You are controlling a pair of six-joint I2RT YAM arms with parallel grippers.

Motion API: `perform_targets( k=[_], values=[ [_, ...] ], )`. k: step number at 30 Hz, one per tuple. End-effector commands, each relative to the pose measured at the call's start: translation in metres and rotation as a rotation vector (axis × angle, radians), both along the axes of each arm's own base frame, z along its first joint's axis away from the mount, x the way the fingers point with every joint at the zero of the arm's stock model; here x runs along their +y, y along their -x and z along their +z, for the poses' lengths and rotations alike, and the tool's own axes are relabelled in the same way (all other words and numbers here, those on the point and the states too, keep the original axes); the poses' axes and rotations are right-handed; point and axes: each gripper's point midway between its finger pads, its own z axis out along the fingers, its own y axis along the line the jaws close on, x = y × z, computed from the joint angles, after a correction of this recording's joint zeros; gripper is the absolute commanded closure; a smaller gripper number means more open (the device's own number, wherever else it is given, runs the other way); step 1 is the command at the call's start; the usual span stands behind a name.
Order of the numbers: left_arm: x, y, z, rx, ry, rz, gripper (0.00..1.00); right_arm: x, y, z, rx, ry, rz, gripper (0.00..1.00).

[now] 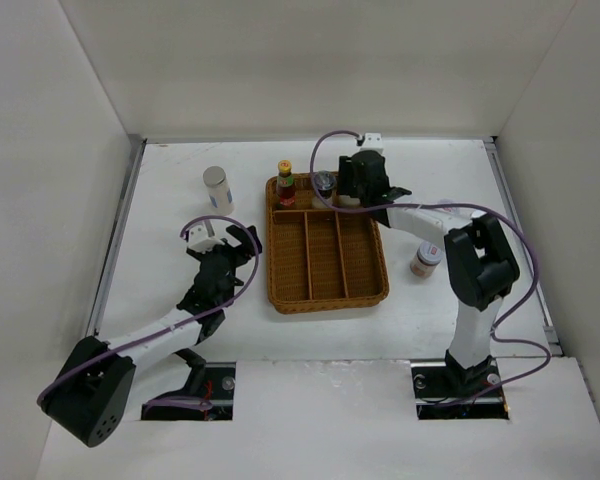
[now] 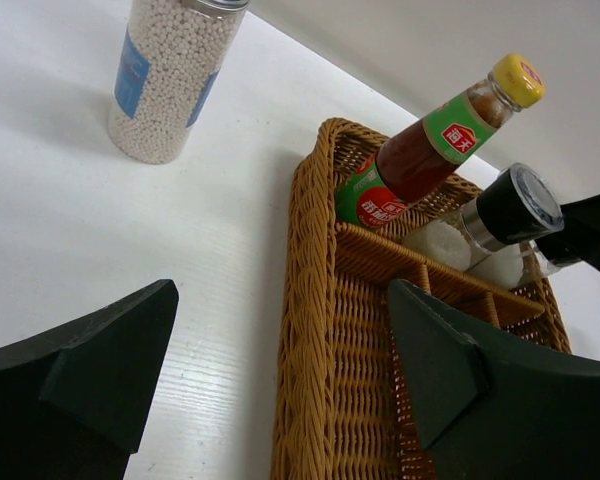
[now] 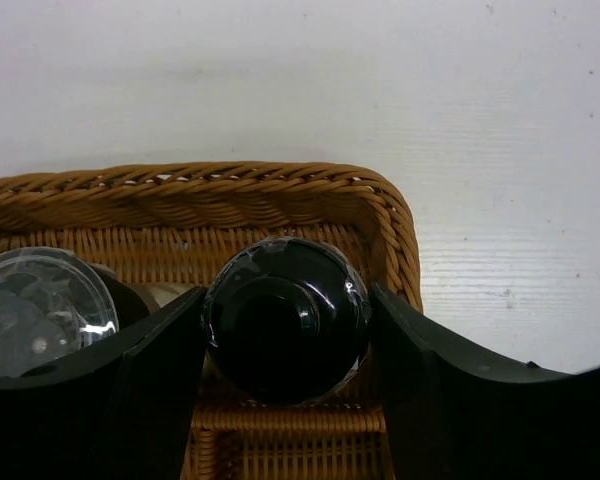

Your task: Organize the condiment bottles

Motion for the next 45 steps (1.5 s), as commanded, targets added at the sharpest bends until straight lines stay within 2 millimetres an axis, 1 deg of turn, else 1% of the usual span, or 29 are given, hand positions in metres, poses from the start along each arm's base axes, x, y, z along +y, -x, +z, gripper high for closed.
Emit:
perform_targets(
  k=[1,3,5,7,9,11,13,15,16,17,18,20,22,24,27,29,30,34,38,42,45],
  values=[
    [0.007,-0.006,0.014,-0.04,0.018,0.037,0.15,0.002,-0.015,0.052,-0.146,-0.091,-0.028,0.27],
    [0.008,-0.008,0.012,-0.023,0.001,0.047,0.15,-0.001,-0.013,0.065,-0.165,-0.103,-0.031,0.17],
    [0.011,-0.01,0.013,-0.012,-0.008,0.073,0.15,-0.005,-0.006,0.087,-0.2,-0.125,-0.038,0.1],
    [0.011,-0.012,0.019,-0.014,-0.015,0.083,0.15,-0.015,0.004,0.11,-0.228,-0.164,-0.059,0.07],
    [0.007,-0.012,0.026,-0.007,-0.031,0.079,0.16,-0.023,0.019,0.126,-0.242,-0.2,-0.072,0.06],
    [0.008,-0.014,0.033,0.003,-0.052,0.095,0.16,-0.036,0.037,0.135,-0.262,-0.226,-0.101,0.05],
    [0.015,-0.018,0.047,0.013,-0.072,0.135,0.15,-0.052,0.061,0.138,-0.29,-0.273,-0.151,0.04],
    [0.023,-0.024,0.06,0.048,-0.112,0.17,0.13,-0.064,0.082,0.134,-0.316,-0.322,-0.175,0.04],
    [0.027,-0.029,0.064,0.075,-0.134,0.19,0.12,-0.064,0.093,0.131,-0.321,-0.345,-0.169,0.04],
    [0.034,-0.034,0.065,0.108,-0.157,0.214,0.11,-0.06,0.105,0.128,-0.316,-0.373,-0.149,0.04],
    [0.04,-0.04,0.064,0.139,-0.176,0.24,0.11,-0.053,0.118,0.125,-0.309,-0.395,-0.121,0.04],
    [0.052,-0.054,0.056,0.2,-0.206,0.274,0.11,-0.044,0.142,0.117,-0.299,-0.423,-0.071,0.02],
    [0.06,-0.069,0.045,0.256,-0.229,0.294,0.11,-0.037,0.165,0.104,-0.286,-0.43,-0.03,0.01],
    [0.061,-0.083,0.037,0.283,-0.244,0.284,0.12,-0.034,0.184,0.093,-0.282,-0.445,0.008,0.0],
    [0.062,-0.101,0.04,0.293,-0.258,0.285,0.12,-0.031,0.202,0.084,-0.287,-0.451,0.058,0.0],
    [0.06,-0.11,0.046,0.282,-0.274,0.283,0.11,-0.03,0.207,0.078,-0.287,-0.436,0.076,0.0],
    [0.06,-0.115,0.045,0.287,-0.287,0.277,0.11,-0.03,0.207,0.077,-0.288,-0.436,0.078,0.0],
    [0.061,-0.139,0.032,0.354,-0.359,0.269,0.11,-0.015,0.21,0.078,-0.291,-0.459,0.129,0.0],
    [0.077,-0.153,0.025,0.373,-0.366,0.313,0.11,0.004,0.215,0.067,-0.251,-0.453,0.19,0.0],
    [0.086,-0.166,0.012,0.407,-0.379,0.315,0.15,0.007,0.215,0.067,-0.251,-0.449,0.198,0.0],
    [0.084,-0.175,0.008,0.397,-0.382,0.309,0.19,0.007,0.216,0.068,-0.255,-0.443,0.202,0.0]
  ],
)
